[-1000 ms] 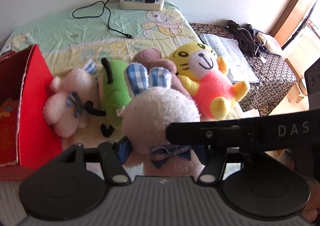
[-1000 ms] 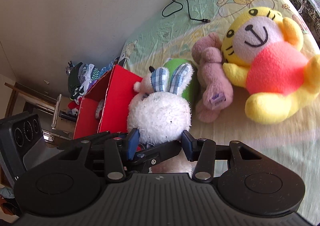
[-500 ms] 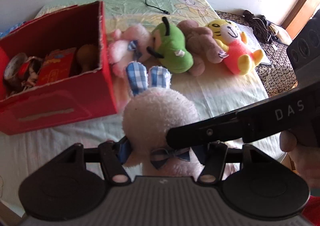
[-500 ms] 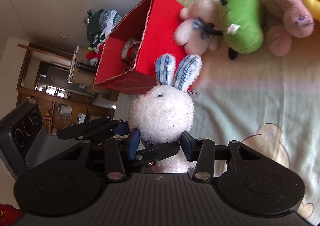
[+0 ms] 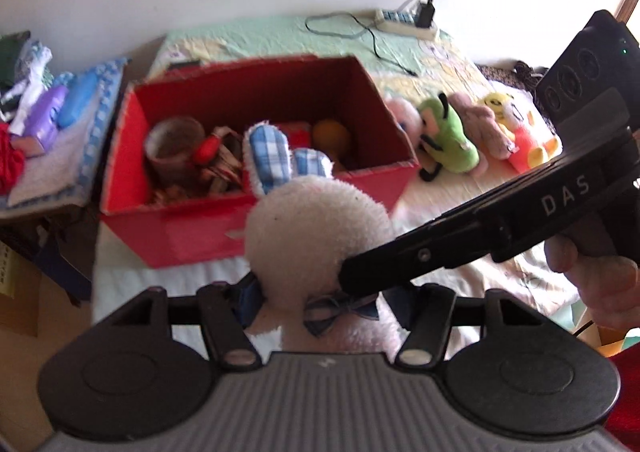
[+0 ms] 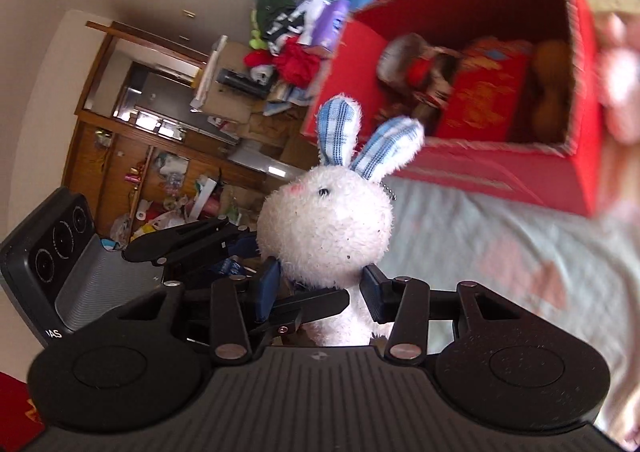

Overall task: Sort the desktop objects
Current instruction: 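Lift the white bunny with the right tool and carry it over the red box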

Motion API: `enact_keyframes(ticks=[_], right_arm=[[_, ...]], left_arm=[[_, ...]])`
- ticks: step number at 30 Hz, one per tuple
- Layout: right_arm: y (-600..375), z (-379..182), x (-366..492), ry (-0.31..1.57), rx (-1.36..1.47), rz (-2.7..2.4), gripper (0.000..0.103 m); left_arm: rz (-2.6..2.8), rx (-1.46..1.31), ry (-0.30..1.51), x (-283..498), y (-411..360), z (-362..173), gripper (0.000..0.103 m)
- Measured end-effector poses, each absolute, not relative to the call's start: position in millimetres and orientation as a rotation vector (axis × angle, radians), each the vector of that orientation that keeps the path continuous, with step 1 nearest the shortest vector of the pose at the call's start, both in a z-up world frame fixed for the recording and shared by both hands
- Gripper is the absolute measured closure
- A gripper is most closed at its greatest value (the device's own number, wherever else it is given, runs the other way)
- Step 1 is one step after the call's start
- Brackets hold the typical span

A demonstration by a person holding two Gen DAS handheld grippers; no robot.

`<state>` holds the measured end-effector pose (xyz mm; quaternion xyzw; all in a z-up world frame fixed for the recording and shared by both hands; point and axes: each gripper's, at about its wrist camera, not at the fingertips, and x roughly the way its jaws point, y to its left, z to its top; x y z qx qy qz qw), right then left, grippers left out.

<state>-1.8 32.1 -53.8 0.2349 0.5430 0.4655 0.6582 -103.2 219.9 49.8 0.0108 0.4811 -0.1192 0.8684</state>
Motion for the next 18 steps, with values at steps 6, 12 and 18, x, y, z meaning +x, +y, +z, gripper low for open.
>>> enact_keyframes(ticks=[6, 12, 18], right_arm=[[71, -33, 26, 1.118, 0.542, 1.058, 0.056], [96, -18, 53, 0.99, 0.509, 0.958, 0.056], [106, -45, 95, 1.001, 0.565, 0.84, 0.056]], left_arm=[[-0.26, 0.049, 0.901, -78, 264, 72, 0.039], [-0.298, 0.035, 0.847, -27, 296, 74, 0.04], [-0.317, 0.014, 0.912, 31, 311, 45, 0.04]])
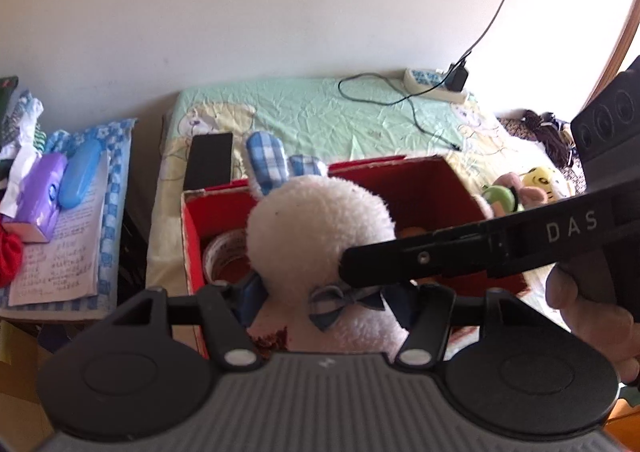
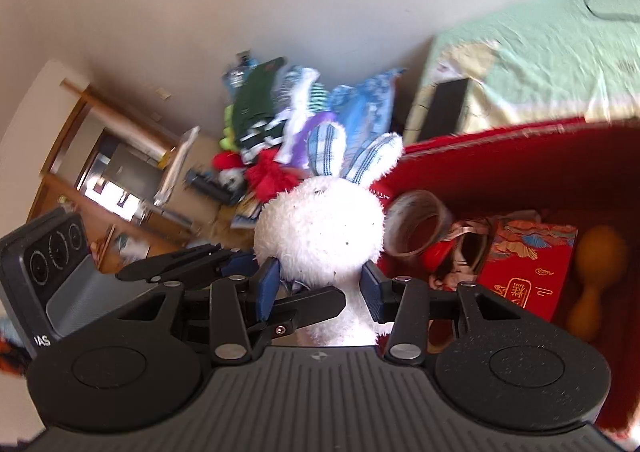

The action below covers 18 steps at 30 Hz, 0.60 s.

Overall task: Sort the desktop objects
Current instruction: 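Lift the white bunny with the right tool and carry it over the red box, then lower the white bunny into the red box and open the right tool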

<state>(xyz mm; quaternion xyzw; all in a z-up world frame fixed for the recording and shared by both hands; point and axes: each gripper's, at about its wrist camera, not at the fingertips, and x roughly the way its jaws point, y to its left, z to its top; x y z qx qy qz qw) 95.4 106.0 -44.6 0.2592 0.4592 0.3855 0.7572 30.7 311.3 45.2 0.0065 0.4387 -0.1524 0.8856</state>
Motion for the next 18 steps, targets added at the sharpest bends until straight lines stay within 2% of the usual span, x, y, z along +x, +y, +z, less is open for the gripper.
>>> enact_keyframes(ticks=[7, 13, 14, 15, 18], right_arm=[[108, -92, 124, 1.094, 0.697, 0.761, 0.057], [121, -108, 137, 1.167, 0.707, 0.752, 0.058], [122, -110, 139, 1.182, 0.7, 0.746, 0.059], [123, -112, 140, 1.196, 0.699, 0.739, 0.065], [127, -120, 144, 1.251, 0.736, 0.784, 0.067]], left_arm=[[-0.261, 0.076, 1.017, 67, 311, 3, 0.041], [-0.19, 0.111, 1.054, 70, 315, -8, 0.04], [-0.185, 0.125, 1.049, 69, 314, -8, 0.039], [-0.188, 0.133, 1.046, 66, 313, -7, 0.038], [-0.188, 0.155, 1.028, 60, 310, -6, 0.035]])
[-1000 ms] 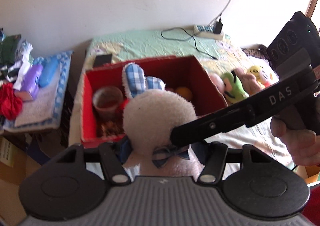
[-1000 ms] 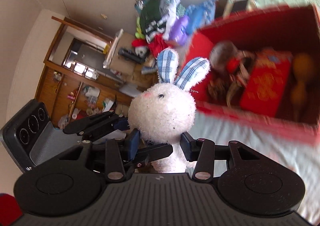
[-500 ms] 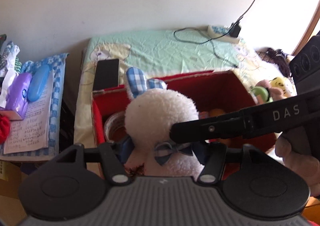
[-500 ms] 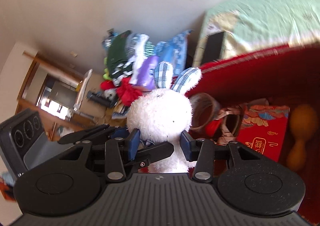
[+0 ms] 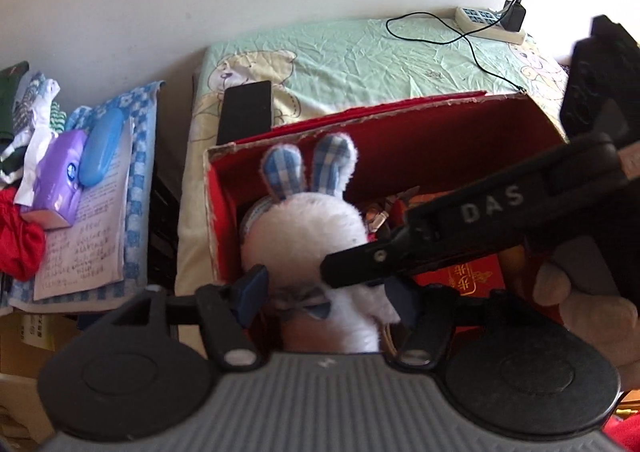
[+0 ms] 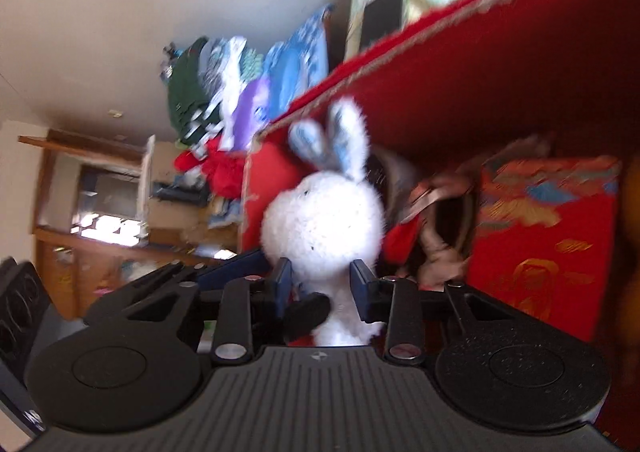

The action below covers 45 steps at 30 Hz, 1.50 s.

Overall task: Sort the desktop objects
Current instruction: 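Lower the white bunny into the red box and open the right tool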

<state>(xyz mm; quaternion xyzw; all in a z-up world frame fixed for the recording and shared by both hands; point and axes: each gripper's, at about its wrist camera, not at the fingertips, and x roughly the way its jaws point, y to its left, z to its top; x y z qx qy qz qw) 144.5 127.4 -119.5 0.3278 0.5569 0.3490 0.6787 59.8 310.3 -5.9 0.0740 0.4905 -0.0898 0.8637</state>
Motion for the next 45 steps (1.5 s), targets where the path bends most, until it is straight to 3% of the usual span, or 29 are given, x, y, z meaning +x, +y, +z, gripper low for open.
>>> enact_keyframes(ticks=[11, 18, 24, 30, 45], right_arm=[[141, -134, 154, 1.297, 0.707, 0.813, 0.066], [118, -115, 153, 1.179, 0.656, 0.772, 0.055], [120, -117, 161, 1.129, 0.616, 0.661, 0.069], [139, -123, 171, 1.147, 0.591, 0.678, 0.069], [121, -128, 163, 1.128, 0.664, 0.67, 0.066]], left_arm=[[-0.171, 0.119, 1.06, 67, 308, -20, 0.037], [-0.225, 0.031, 1.046, 61, 315, -15, 0.036], [-0.271, -0.046, 1.048, 55, 321, -11, 0.036], [-0.26, -0.017, 1.055, 52, 314, -18, 0.03], [-0.207, -0.03, 1.048, 56, 316, -20, 0.029]])
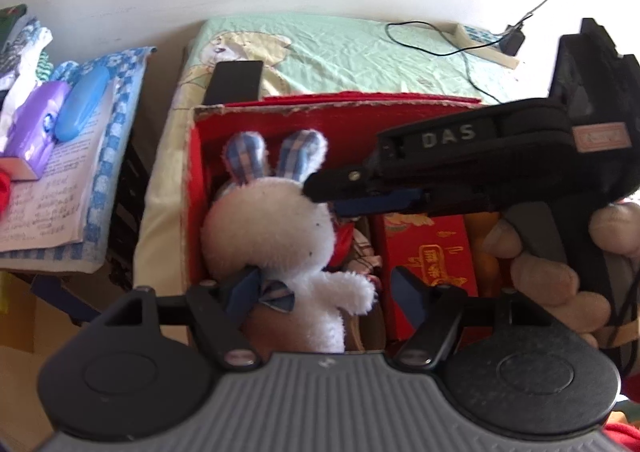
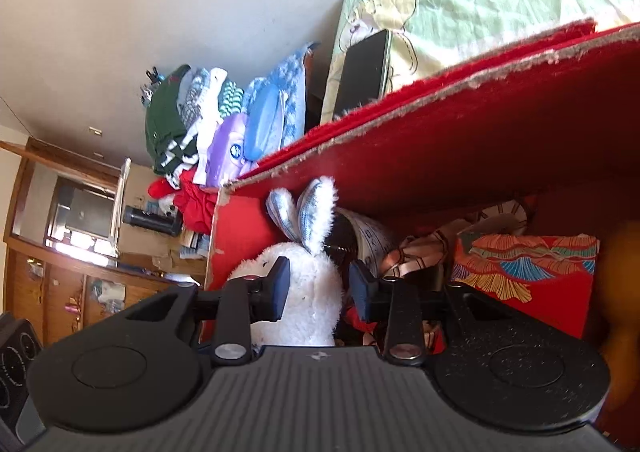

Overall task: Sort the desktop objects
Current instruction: 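Lower the white bunny into the red box and open the right tool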

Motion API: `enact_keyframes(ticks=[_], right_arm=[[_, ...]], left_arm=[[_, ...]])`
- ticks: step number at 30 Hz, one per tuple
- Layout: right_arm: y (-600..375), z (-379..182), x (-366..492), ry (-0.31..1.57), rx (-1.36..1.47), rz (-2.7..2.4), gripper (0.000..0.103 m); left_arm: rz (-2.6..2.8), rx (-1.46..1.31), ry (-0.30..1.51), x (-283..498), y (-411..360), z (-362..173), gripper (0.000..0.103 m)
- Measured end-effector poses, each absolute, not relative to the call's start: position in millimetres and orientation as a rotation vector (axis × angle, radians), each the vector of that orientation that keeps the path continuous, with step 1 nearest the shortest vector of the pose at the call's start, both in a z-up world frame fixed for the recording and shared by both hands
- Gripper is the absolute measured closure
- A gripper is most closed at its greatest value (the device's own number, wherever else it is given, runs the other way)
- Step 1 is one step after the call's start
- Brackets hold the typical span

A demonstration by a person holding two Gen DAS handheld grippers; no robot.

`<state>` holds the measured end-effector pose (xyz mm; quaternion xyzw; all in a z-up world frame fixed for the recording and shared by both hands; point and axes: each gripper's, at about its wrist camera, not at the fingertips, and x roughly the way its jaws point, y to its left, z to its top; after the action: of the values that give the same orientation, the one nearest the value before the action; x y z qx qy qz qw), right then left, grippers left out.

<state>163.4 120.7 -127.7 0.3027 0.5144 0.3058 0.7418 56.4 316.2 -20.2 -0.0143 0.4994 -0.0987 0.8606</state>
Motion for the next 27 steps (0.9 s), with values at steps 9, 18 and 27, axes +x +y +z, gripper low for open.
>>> enact_keyframes(ticks=[9, 18, 27], right_arm=[[123.0, -123.0, 156.2, 1.105, 0.612, 0.625, 0.066], [123.6, -124.1, 156.4, 1.109, 0.607, 0.606, 0.066], [125.3, -124.1, 154.7, 1.117, 0.6, 0.581, 0.066]], left_arm=[[-0.147, -0.007, 1.048, 59.9, 309.0, -24.8, 0.024], [-0.121, -0.032, 1.054, 61.1, 312.9, -26.1, 0.022], [-0.105, -0.006, 1.047, 59.2, 305.5, -29.5, 0.017]])
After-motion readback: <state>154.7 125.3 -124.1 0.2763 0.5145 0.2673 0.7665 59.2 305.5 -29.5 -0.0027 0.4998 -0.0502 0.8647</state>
